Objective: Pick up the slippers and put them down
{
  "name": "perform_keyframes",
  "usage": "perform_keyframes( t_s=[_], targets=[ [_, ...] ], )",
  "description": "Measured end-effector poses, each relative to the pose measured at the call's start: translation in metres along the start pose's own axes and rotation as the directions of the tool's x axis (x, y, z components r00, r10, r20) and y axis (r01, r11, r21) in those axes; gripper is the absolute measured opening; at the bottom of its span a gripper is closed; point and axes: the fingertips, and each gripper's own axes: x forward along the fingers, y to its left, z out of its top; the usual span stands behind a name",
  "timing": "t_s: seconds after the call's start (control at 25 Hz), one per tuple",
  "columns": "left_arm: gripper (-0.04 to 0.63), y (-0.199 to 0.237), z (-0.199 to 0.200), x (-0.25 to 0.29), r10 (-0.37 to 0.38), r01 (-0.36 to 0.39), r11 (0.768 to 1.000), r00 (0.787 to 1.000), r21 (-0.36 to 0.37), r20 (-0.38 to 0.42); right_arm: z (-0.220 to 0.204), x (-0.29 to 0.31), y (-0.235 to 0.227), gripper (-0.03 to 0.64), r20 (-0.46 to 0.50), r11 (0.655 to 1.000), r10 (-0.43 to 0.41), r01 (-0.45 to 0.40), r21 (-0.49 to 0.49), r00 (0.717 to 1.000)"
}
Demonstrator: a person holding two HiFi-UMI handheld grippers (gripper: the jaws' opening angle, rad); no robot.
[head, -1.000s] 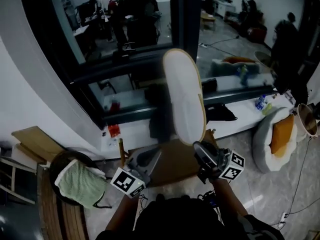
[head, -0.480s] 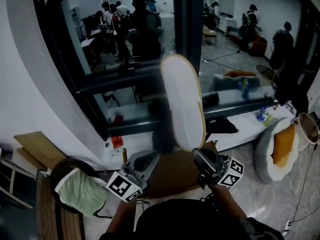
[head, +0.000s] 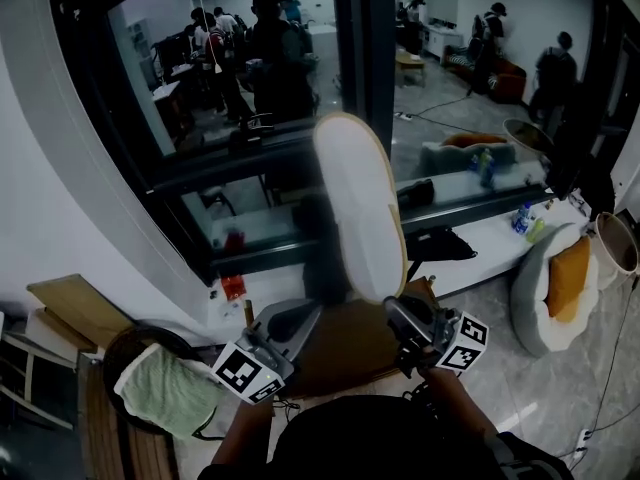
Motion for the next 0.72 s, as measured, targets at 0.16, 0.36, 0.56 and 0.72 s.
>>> perform_keyframes(
  t_s=[0.16, 0.36, 0.56, 0.72],
  targets=[
    [0.011, -0.002, 0.000, 0.006, -0.026, 0.025, 0.999, 1.000, 0.019, 0.011, -0.003, -0.004, -0.005, 0.043, -0.008, 1.000, -0.024, 0.024, -0.004, 1.000],
    [0.011, -0.002, 0.000, 0.009, -0.031, 0.031, 0.999, 0.999, 0.011, 0.030, -0.008, -0.012, -0.012, 0.043, -0.003, 0.998, -0.053, 0.053, 0.025, 0.999],
    [0.011, -0.010, -0.022, 0.013, -0.052, 0.051, 0.998, 0.998, -0.035, -0.021, -0.020, -0.022, -0.020, 0.043, -0.003, 0.993, -0.087, 0.087, 0.075, 0.996],
    [0.011, -0.014, -0.041, 0.016, -0.054, 0.049, 0.996, 0.996, -0.076, -0.066, -0.031, -0.035, -0.035, 0.043, -0.020, 0.983, -0.131, 0.132, 0.127, 0.991]
  ],
)
